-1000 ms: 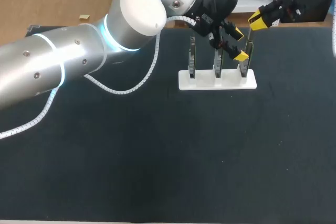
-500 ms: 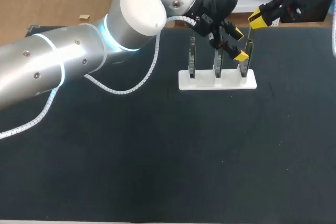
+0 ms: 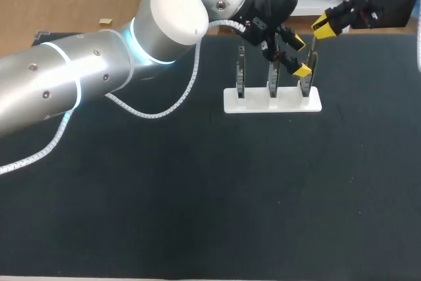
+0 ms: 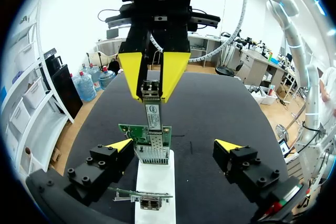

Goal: Pick up the optical module with the left hand, and insert it into the network port with the right hand.

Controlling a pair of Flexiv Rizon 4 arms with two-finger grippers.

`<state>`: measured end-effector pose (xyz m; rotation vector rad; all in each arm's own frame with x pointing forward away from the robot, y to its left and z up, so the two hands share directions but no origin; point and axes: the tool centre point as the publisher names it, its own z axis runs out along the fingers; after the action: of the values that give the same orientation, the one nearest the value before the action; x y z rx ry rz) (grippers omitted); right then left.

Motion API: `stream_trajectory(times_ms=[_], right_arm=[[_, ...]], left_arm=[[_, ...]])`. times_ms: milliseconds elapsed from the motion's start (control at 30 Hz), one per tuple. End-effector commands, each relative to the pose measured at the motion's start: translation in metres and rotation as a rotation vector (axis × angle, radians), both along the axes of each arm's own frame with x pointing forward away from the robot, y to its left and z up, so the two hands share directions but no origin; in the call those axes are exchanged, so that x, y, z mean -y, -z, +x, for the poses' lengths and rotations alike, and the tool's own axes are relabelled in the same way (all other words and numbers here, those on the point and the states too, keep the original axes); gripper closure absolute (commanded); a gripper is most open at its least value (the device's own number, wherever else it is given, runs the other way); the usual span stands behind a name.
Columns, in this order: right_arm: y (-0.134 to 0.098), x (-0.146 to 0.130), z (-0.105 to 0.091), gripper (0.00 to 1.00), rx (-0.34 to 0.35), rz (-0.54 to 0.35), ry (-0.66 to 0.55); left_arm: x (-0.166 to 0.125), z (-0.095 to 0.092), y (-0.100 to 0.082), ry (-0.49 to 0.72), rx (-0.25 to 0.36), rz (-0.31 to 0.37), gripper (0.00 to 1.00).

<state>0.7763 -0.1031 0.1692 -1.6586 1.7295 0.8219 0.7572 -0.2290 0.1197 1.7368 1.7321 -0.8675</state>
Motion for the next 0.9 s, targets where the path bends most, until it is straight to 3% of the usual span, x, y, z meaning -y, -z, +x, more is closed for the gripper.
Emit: stream_trajectory(times_ms=[33,733,767,800,833,900], right_arm=[[0.0009,0.0002,-0.0004,1.00,-0.002,0.001,0.002],[0.0090,-0.0017,0.0034,1.00,-0.023,0.000,0.010],[0.0090,-0.0017,0.0036,0.88,-0.025,-0.002,0.011],[0.0090,-0.0016,0.0036,0.36,-0.025,-0.003,0.013],[0.0089,-0.0015,0.0038,0.00,-0.025,-0.003,0.016],[0.0088,-0.0011,0.0037,0.00,-0.025,-0.010,0.014]], left_arm=[[0.0012,0.0019,-0.0007,0.002,-0.003,0.006,0.00],[0.0012,0.0019,-0.0007,0.002,-0.003,0.006,0.00],[0.0012,0.0019,-0.0007,0.002,-0.003,0.006,0.00],[0.0012,0.0019,-0.0007,0.002,-0.003,0.006,0.00],[0.0012,0.0019,-0.0007,0.002,-0.003,0.006,0.00],[0.0012,0.0019,-0.0007,0.002,-0.003,0.006,0.00]])
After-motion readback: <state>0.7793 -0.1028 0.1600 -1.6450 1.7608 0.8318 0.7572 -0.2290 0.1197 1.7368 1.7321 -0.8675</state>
